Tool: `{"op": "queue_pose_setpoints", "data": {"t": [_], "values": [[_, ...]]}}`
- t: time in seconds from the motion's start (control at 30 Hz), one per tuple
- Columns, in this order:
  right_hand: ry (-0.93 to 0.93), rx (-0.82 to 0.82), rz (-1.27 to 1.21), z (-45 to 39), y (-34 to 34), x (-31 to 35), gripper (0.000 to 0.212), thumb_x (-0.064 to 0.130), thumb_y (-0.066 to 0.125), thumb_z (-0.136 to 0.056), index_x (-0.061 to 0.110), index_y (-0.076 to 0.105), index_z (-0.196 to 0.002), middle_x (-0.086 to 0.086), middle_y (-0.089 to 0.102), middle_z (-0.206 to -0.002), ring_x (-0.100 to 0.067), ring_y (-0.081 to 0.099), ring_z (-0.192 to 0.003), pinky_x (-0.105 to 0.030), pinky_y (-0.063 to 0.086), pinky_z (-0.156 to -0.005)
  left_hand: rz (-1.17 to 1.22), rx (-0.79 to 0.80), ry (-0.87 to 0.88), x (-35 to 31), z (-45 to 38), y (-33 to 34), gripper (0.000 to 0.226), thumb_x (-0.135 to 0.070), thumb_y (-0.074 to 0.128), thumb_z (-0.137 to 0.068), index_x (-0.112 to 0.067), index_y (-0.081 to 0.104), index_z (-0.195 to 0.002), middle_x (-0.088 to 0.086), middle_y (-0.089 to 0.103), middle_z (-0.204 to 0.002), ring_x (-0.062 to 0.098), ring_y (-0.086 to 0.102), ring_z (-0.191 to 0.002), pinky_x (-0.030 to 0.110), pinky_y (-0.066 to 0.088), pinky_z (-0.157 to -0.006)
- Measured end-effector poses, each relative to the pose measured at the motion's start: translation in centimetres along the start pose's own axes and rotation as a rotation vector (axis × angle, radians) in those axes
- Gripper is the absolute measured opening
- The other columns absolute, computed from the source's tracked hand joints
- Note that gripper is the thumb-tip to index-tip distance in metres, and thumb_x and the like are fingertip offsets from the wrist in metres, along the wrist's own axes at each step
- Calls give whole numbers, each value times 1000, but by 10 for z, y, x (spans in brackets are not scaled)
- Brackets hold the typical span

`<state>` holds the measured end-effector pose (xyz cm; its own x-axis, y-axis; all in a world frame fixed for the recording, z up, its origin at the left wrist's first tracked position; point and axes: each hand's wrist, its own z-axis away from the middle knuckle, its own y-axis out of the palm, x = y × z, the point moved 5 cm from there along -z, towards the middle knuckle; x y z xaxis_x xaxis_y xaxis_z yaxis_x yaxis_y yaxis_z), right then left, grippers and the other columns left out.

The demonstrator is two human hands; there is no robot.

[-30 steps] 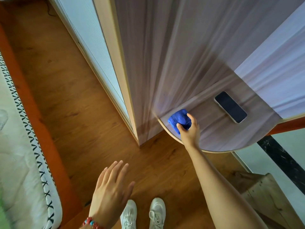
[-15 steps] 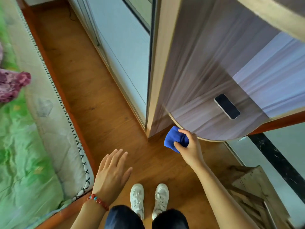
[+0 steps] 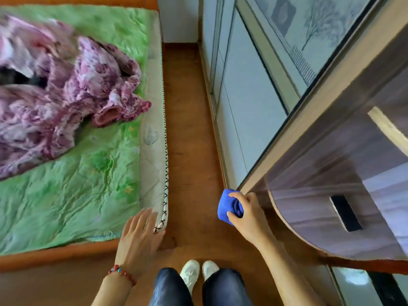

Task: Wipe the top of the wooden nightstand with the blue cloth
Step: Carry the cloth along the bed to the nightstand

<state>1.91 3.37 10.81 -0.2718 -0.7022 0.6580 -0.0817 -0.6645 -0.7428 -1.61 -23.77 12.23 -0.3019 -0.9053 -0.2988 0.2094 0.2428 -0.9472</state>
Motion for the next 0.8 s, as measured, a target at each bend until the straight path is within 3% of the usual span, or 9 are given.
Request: {"op": "queue_pose_setpoints", "data": {"t": [0.2, 0.33, 0.47, 0.67, 0.8], "values": [[-249, 203, 95, -17, 20, 48, 44, 21, 65, -77, 25, 50, -117, 3, 38, -103, -21, 55, -90, -23, 42, -76, 48, -153, -362, 25, 71, -27, 84, -57, 9, -93, 5, 67, -101, 25, 65, -104, 42, 63, -95, 57, 47, -81], [-389, 355, 165, -10, 49, 86, 46, 22, 65, -76, 28, 48, -118, 5, 34, -100, -24, 57, -86, -32, 48, -79, 68, -233, -586, 43, 142, -32, 86, -55, 8, -94, 6, 68, -98, 26, 66, -102, 43, 63, -94, 58, 47, -80], [-514, 464, 205, 12, 90, 134, 46, 22, 66, -72, 27, 51, -115, 3, 36, -96, -22, 54, -78, -27, 43, -73, 85, -260, -779, 66, 219, -28, 83, -54, 9, -94, 5, 68, -100, 23, 66, -105, 40, 63, -97, 54, 46, -84], [-685, 631, 226, 70, 173, 224, 45, 20, 68, -72, 26, 53, -114, 2, 37, -97, -24, 54, -84, -29, 43, -76, 105, -262, -991, 121, 321, -18, 83, -53, 7, -95, 3, 68, -101, 21, 67, -104, 37, 64, -97, 51, 48, -83], [-763, 706, 187, 119, 236, 288, 44, 14, 70, -70, 23, 57, -111, -1, 40, -94, -16, 47, -80, -19, 35, -74, 101, -277, -1086, 174, 386, -25, 83, -53, 7, -95, 4, 68, -99, 22, 68, -101, 37, 65, -95, 53, 49, -80]]}}
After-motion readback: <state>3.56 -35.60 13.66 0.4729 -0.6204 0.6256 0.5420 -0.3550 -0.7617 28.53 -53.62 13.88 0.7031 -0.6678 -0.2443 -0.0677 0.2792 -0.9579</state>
